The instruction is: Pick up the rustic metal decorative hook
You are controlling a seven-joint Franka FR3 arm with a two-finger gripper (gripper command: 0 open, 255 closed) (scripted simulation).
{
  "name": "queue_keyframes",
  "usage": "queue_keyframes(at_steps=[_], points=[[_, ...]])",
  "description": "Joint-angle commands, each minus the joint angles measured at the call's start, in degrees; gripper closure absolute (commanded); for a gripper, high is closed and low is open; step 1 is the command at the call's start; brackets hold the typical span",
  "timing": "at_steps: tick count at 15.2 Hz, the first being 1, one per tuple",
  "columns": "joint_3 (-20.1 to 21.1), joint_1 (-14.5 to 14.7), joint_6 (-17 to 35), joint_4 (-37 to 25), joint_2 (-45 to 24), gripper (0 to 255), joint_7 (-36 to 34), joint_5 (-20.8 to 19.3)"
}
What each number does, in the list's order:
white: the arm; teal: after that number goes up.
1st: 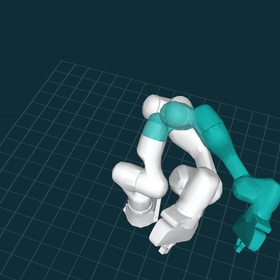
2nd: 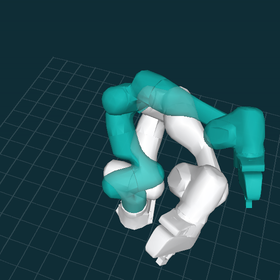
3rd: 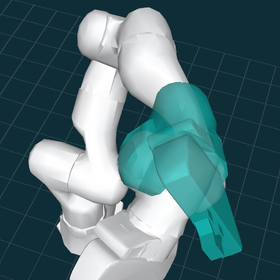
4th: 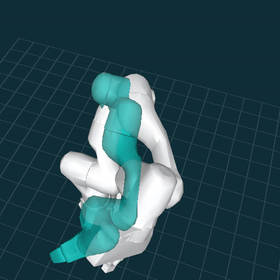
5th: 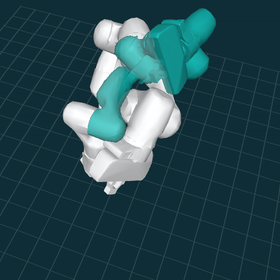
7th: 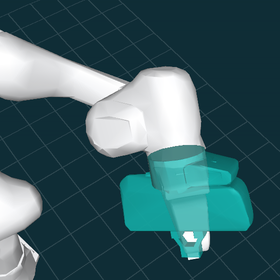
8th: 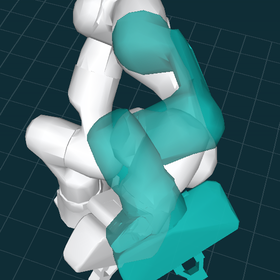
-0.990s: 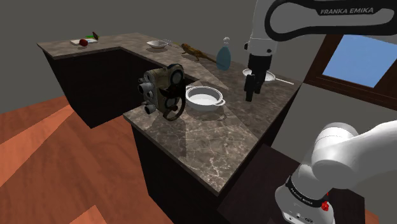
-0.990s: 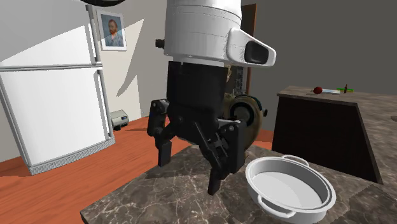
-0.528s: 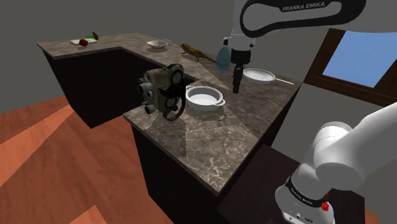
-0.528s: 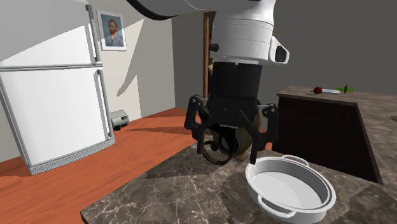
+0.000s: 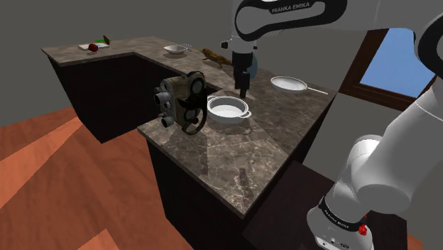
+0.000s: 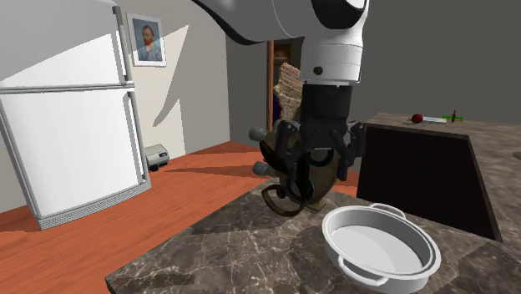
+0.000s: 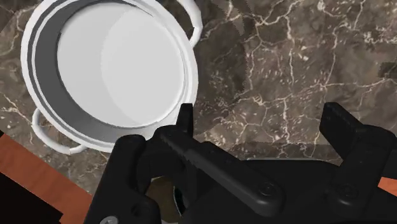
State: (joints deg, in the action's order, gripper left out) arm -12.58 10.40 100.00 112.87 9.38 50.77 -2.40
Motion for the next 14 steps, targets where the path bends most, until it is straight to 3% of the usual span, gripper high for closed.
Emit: queue_keyframes(at_steps=[1,11,14], points=[[0.12,1.09,0.41,-4.03,-3.91,0,5.78,0.75],[4.06,4.50,-0.16,-22.82,-19.40,0,30.22,3.60],[4.46,4.72,1.30,-22.29,-20.13,0,31.62,3.68]])
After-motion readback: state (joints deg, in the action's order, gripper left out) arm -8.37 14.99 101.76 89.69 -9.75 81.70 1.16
